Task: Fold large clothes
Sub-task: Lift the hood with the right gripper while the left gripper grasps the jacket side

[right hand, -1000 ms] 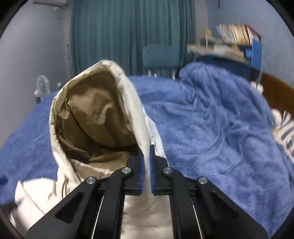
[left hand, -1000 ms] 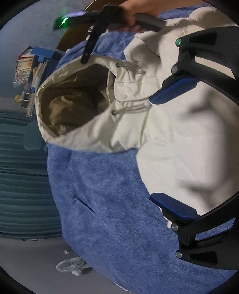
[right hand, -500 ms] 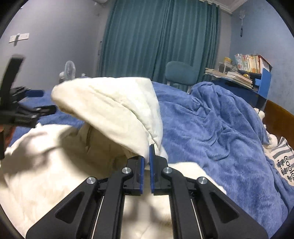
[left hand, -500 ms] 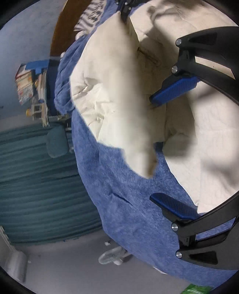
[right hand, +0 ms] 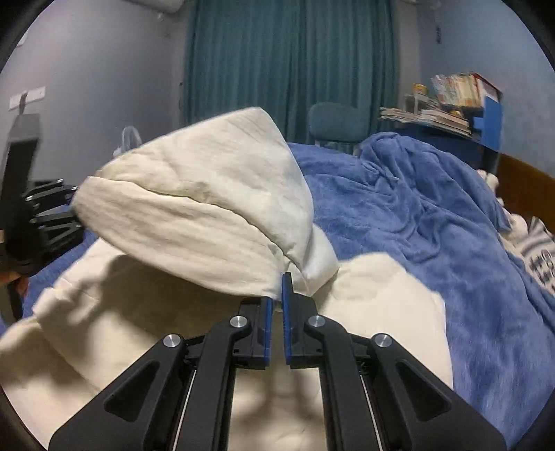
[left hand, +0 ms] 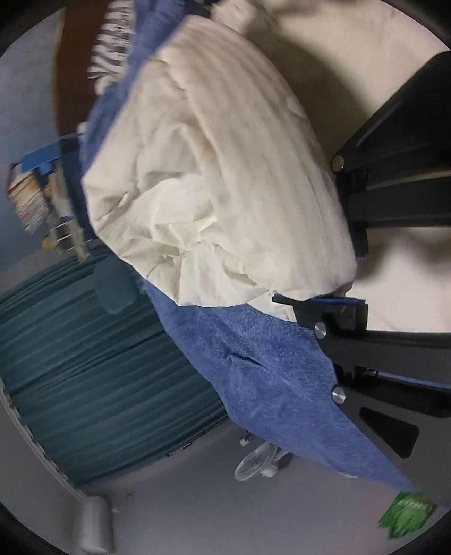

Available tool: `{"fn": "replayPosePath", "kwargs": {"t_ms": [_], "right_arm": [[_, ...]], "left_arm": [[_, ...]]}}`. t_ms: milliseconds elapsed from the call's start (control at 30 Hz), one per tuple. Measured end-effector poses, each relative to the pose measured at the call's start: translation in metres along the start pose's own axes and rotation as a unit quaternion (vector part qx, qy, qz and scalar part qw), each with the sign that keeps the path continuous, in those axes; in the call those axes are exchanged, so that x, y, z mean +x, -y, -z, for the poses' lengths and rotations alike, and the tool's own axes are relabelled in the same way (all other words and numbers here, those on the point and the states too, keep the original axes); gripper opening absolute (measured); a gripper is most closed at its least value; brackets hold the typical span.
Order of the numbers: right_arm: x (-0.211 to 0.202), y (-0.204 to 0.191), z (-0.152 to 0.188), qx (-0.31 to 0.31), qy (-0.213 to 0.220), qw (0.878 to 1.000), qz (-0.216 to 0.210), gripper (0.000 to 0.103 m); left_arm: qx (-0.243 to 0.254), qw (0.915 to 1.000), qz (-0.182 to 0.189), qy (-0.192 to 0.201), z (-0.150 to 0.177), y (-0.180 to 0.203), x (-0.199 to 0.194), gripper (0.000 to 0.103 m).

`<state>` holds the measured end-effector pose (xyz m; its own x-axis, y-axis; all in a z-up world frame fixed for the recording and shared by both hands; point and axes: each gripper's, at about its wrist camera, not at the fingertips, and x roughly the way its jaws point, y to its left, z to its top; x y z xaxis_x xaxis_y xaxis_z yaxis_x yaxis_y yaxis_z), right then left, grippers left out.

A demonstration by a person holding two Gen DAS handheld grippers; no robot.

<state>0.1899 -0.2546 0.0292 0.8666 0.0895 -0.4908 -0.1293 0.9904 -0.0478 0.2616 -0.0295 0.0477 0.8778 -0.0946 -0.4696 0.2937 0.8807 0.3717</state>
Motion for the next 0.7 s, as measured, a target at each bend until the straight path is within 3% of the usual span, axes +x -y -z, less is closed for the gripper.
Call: {"fn": "replayPosePath", "kwargs": {"t_ms": [133, 267, 467, 567, 633, 700], "right_arm": [[-0.024, -0.014, 0.007, 0.021, -0.017, 1.000, -0.015, 0.005], [-0.048, -0.027, 0.016, 0.019, -0.023, 1.000, 0.000, 0.005], [-0.033, -0.024, 0.045, 0.061, -0.057, 0.996, -0.006, 0.006], [-0.009, -0.007, 0.045, 0.091, -0.073, 0.993, -0.018, 0.023], [-0.002, 0.009, 0.044, 0.126, -0.084, 0.988, -0.023, 0.044], [-0.001, 0.015, 0.044, 0.135, -0.082, 0.987, -0.027, 0.046]], "left_arm": [[-0.033, 0.9992, 0.014, 0.017, 0.011, -0.008, -0.049, 0.011], [-0.073, 0.9967, 0.031, 0.015, 0.034, -0.008, -0.084, 0.011], [-0.038, 0.9983, 0.028, -0.033, 0.069, 0.018, -0.059, 0.011], [-0.021, 0.9976, 0.023, -0.062, 0.073, 0.020, -0.026, 0.011], [-0.006, 0.9966, 0.012, -0.082, 0.072, 0.018, 0.000, 0.011], [-0.002, 0.9952, 0.007, -0.098, 0.071, 0.014, 0.020, 0.011]]}}
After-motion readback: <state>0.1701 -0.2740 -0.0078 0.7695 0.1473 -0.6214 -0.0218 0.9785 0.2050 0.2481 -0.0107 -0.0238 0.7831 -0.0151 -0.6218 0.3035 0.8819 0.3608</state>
